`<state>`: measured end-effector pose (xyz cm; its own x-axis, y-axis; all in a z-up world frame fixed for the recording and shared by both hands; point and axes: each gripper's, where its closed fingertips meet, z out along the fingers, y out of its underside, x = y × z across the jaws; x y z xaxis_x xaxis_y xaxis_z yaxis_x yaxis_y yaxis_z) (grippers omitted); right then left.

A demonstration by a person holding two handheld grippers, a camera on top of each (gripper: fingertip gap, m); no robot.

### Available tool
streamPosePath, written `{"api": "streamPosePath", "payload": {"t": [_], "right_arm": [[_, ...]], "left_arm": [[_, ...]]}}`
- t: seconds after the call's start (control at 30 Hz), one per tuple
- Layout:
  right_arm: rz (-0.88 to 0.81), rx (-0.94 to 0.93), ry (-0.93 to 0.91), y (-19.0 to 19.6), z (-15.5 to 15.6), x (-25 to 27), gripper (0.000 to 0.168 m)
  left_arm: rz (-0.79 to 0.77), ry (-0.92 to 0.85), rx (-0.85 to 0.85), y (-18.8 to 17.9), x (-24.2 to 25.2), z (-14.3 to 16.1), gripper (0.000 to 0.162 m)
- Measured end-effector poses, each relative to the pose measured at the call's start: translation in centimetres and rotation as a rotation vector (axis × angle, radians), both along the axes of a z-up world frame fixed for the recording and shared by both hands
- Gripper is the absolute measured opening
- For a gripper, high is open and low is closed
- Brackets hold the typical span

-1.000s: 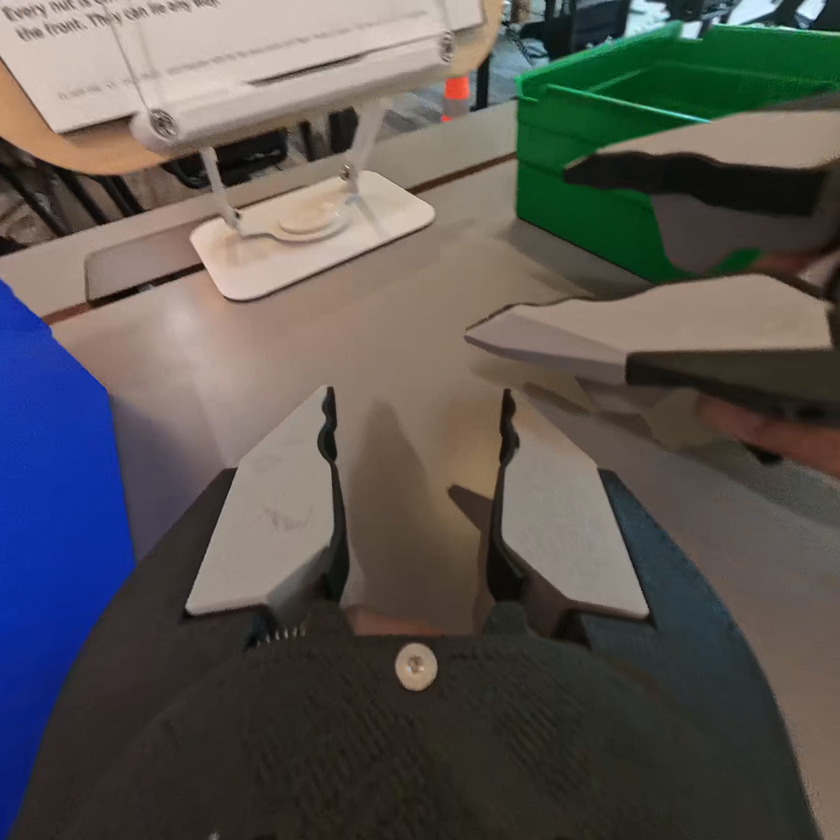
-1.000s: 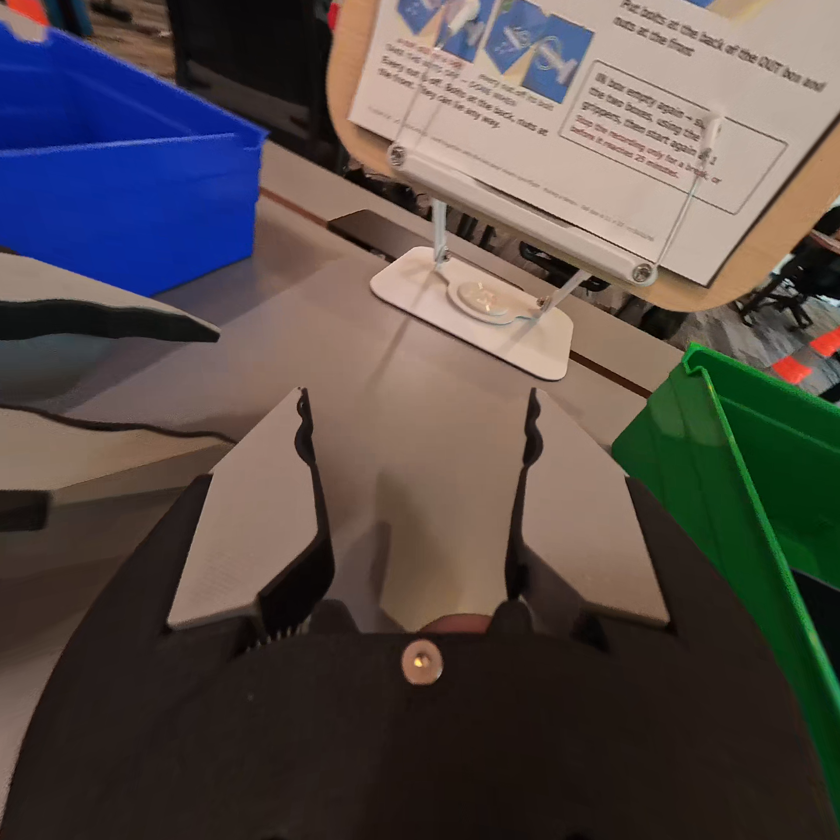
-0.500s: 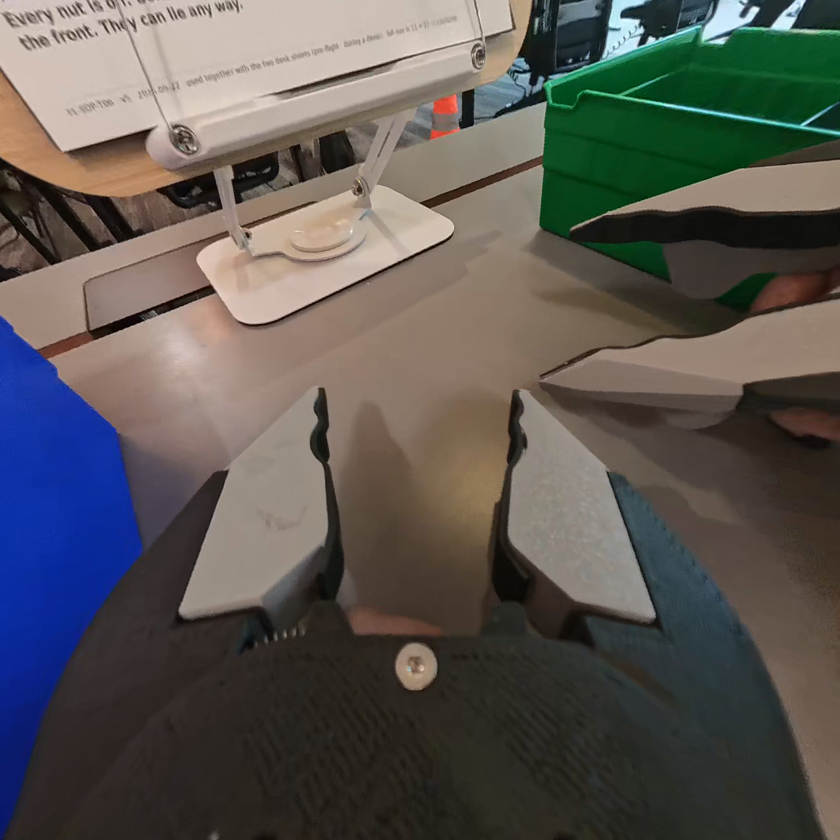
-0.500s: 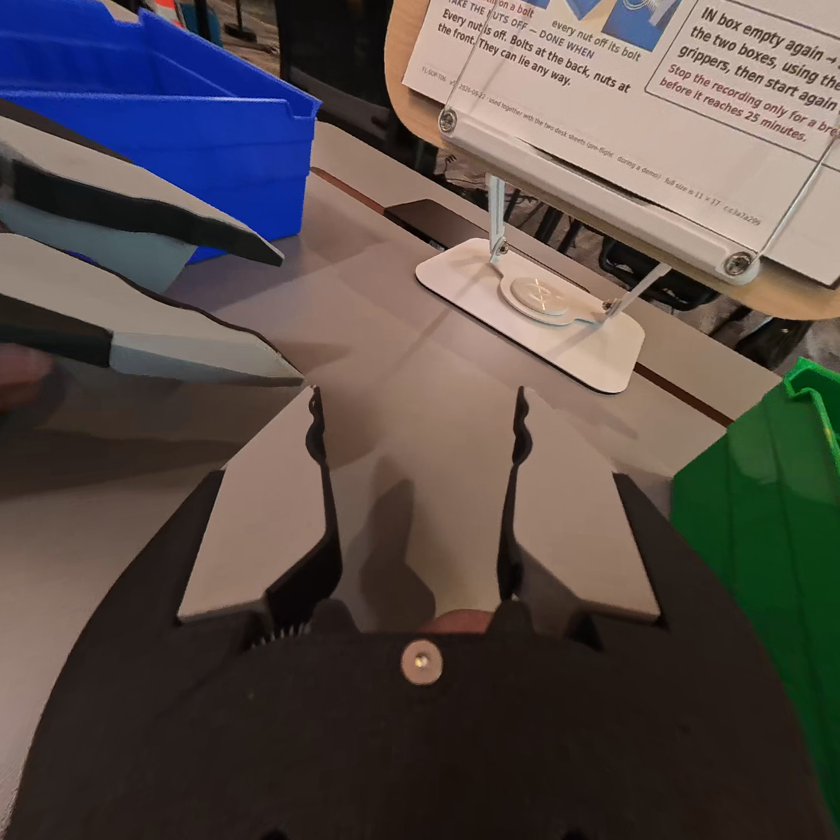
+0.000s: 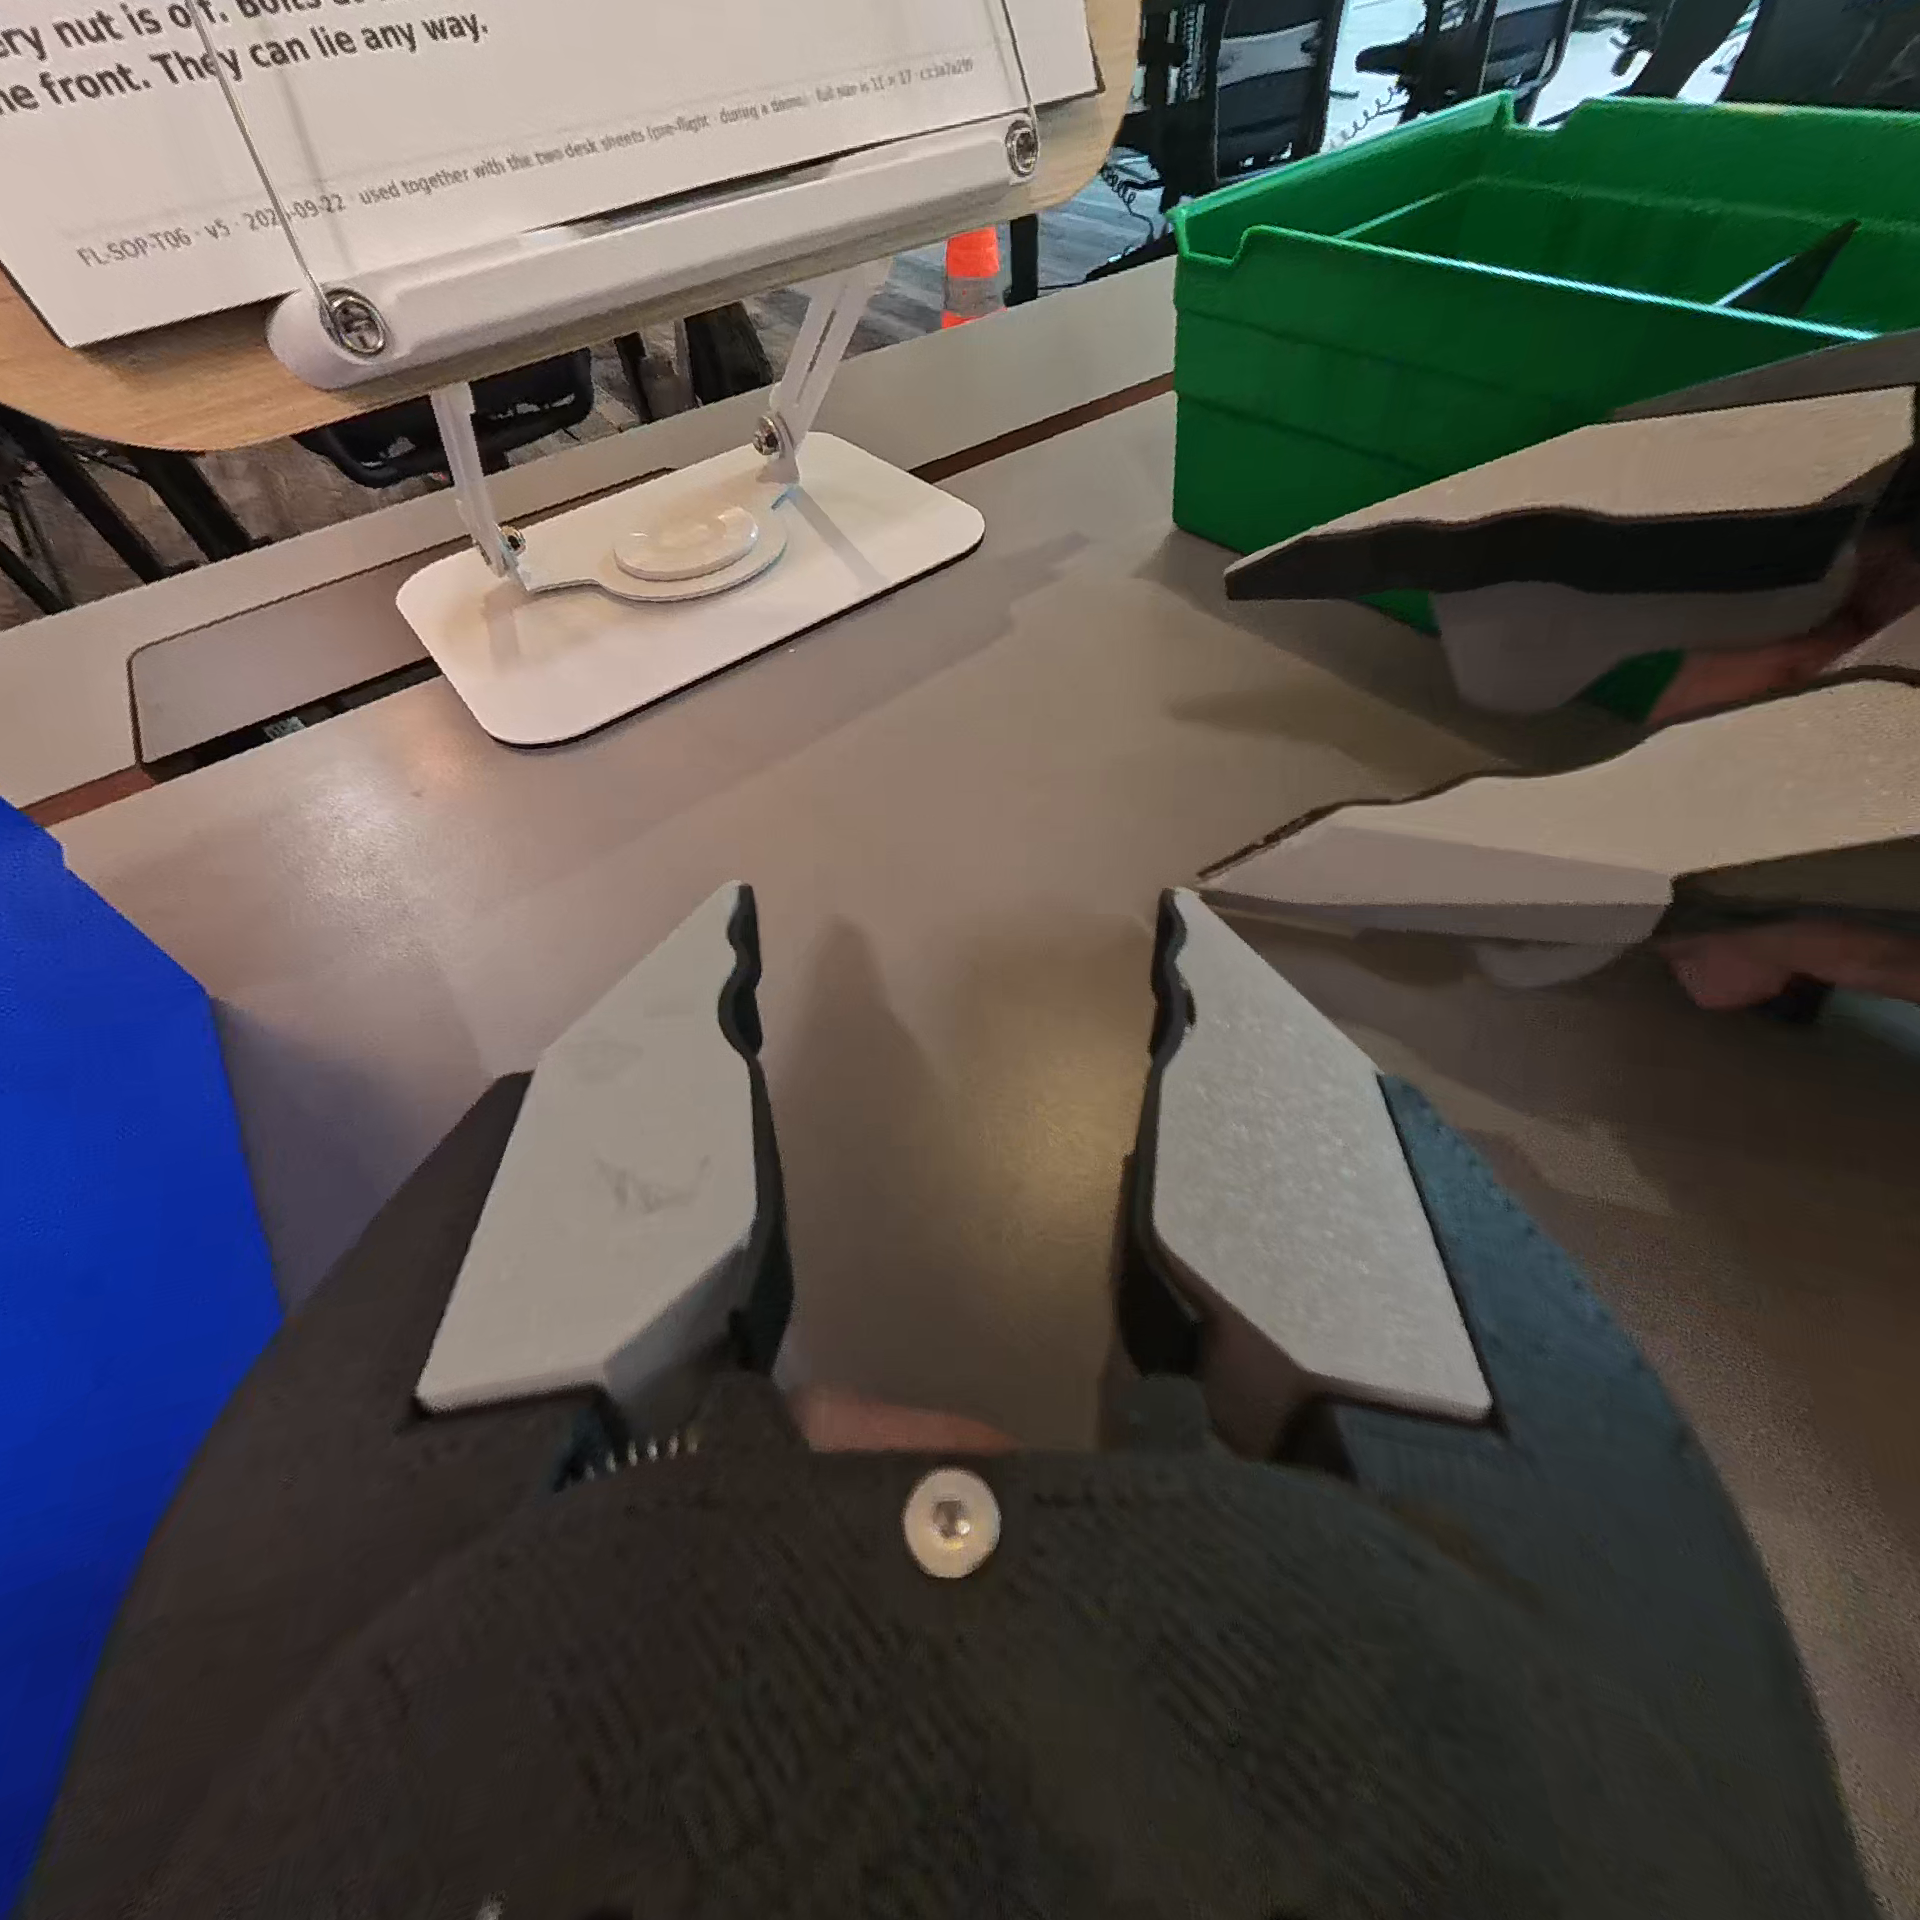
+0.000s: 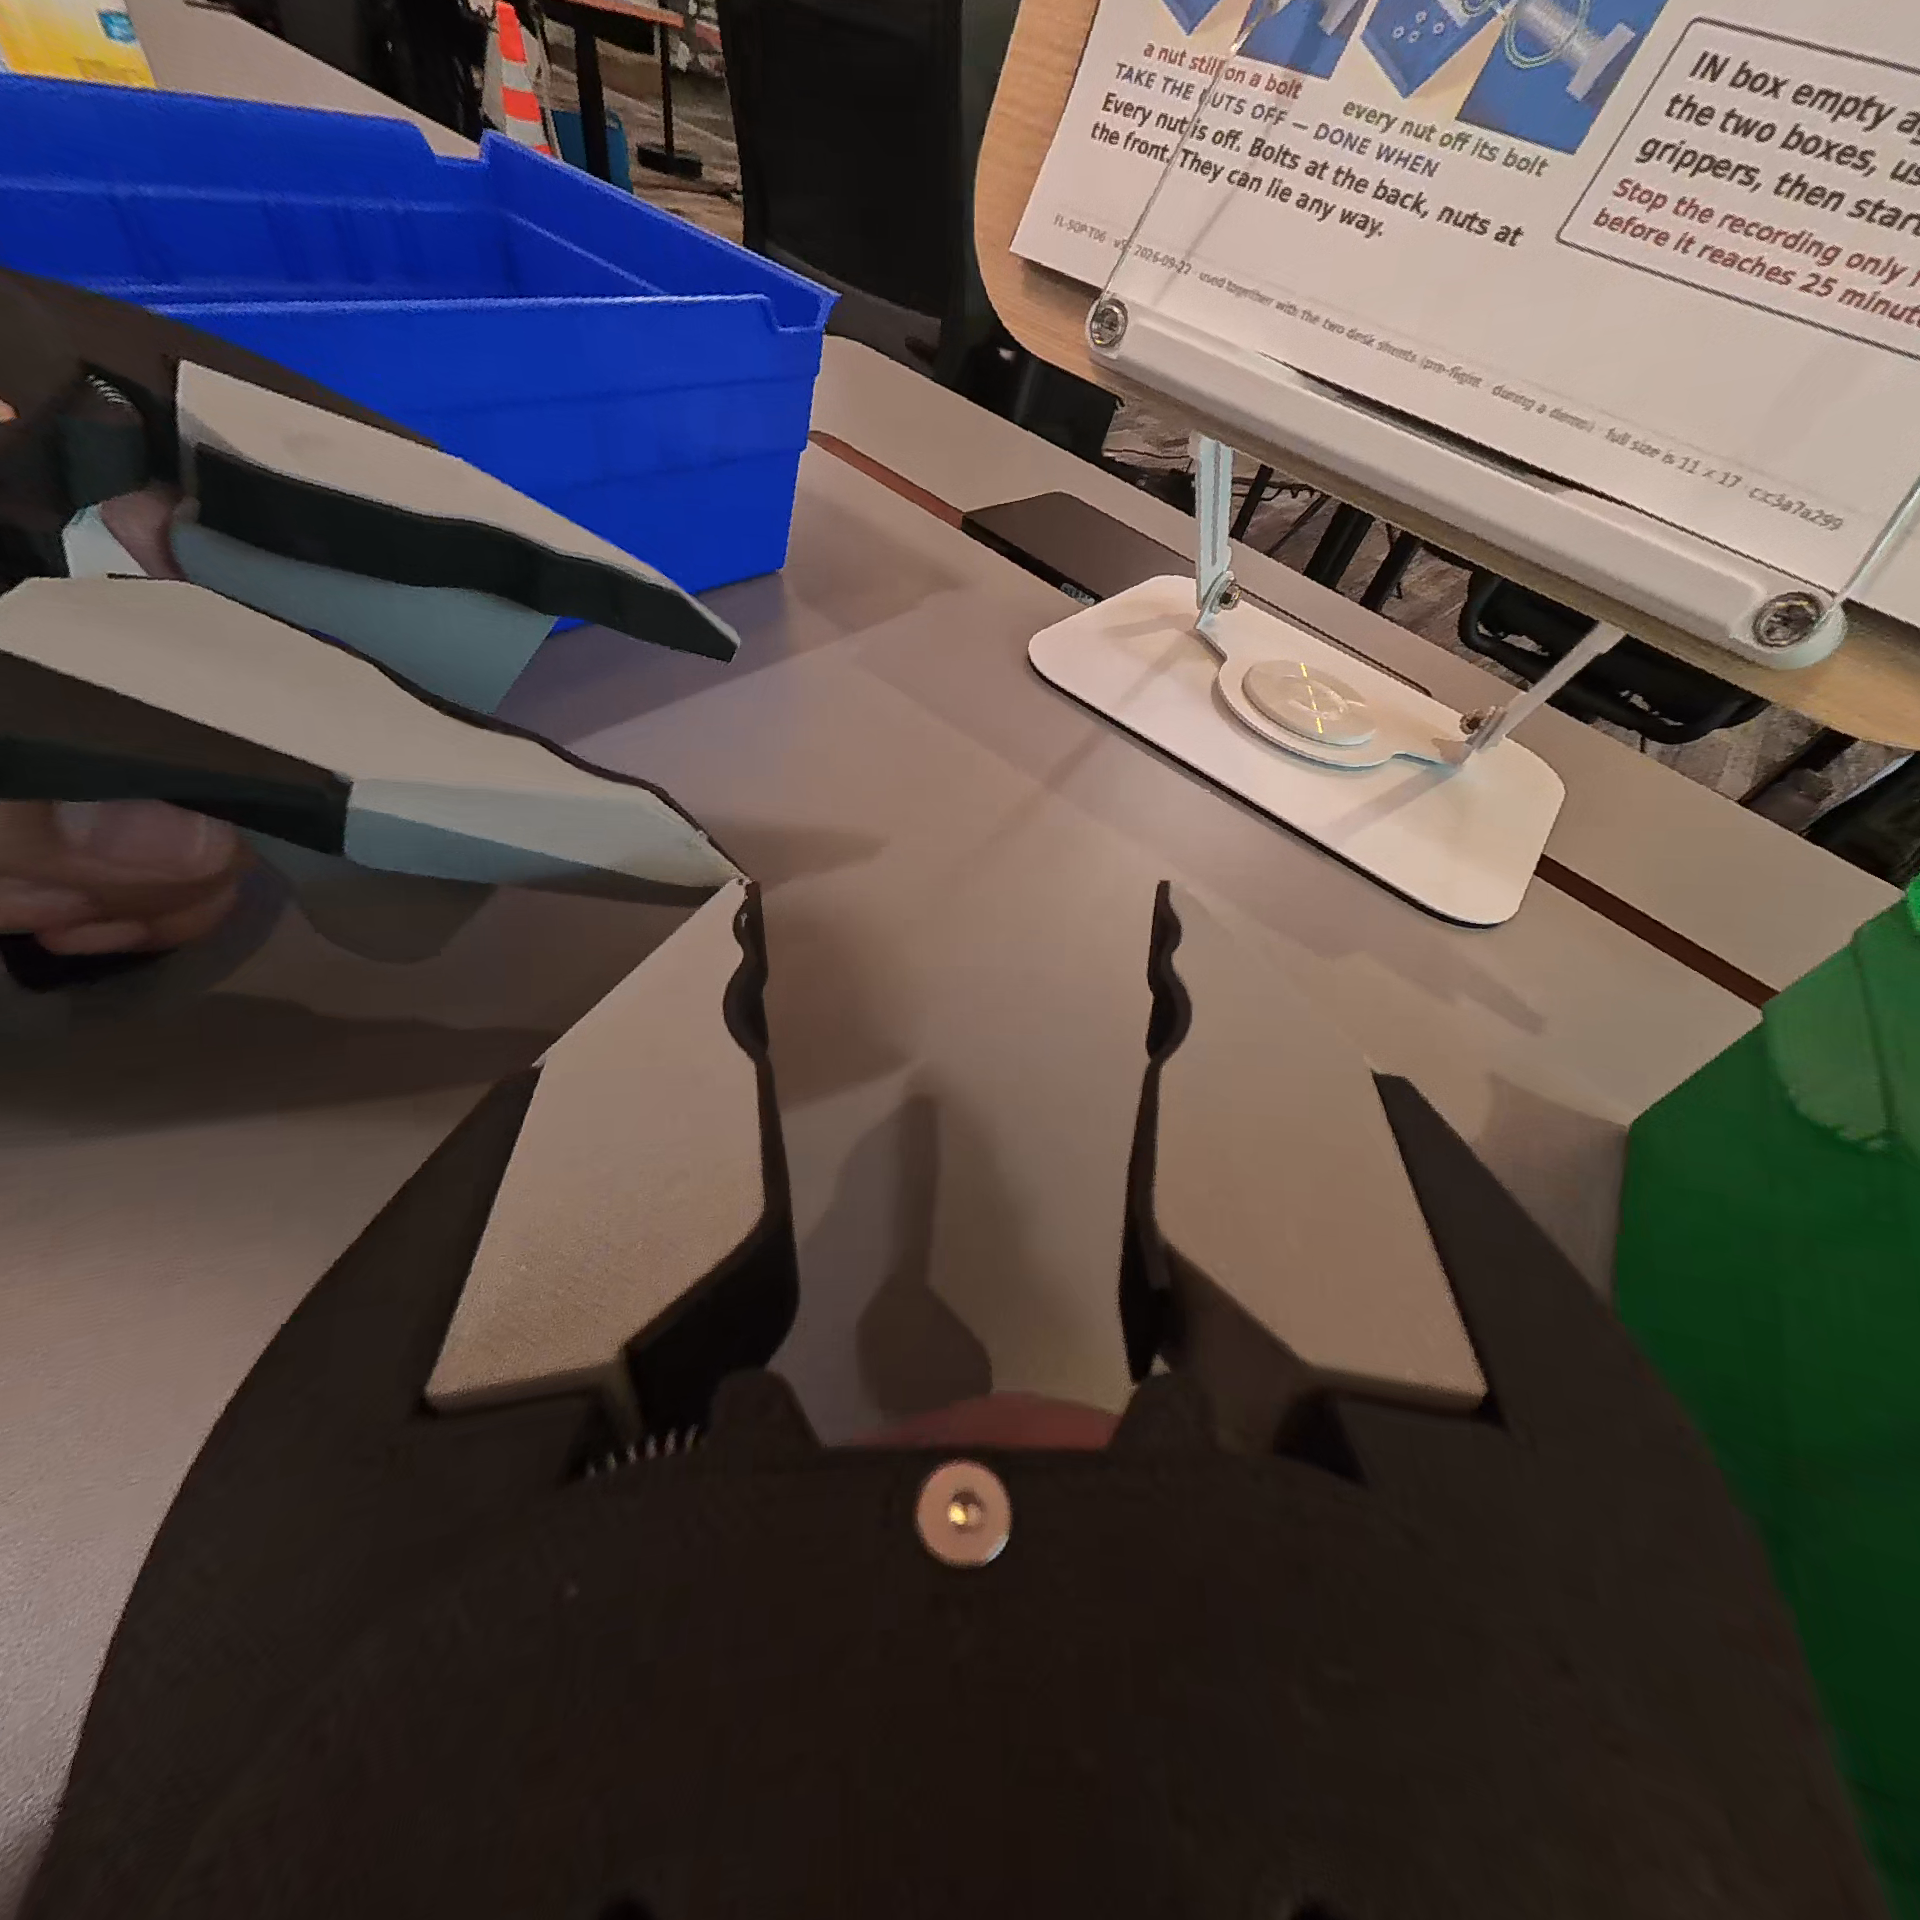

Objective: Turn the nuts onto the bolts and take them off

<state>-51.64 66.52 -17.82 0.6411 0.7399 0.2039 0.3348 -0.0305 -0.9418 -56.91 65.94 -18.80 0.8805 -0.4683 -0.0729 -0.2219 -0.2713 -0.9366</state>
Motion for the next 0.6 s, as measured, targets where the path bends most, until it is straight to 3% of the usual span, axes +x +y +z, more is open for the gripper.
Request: {"api": "streamPosePath", "payload": {"t": [0.23, 0.4, 0.6], "right_arm": [[-0.042, -0.007, -0.002, -0.1, 0.3, 0.4, 0.069], [-0.033, 0.065, -0.040, -0.3, 0.5, -0.3, 0.065], [-0.098, 0.056, -0.009, 1.0, 1.2, 0.9, 0.067]], "left_arm": [[-0.004, 0.068, 0.025, 0.1, 0.3, -0.1, 0.076], [-0.042, 0.135, 0.077, 0.7, -1.0, 0.1, 0.068], [-0.091, 0.099, 0.088, 0.8, -1.9, 0.4, 0.069]]}}
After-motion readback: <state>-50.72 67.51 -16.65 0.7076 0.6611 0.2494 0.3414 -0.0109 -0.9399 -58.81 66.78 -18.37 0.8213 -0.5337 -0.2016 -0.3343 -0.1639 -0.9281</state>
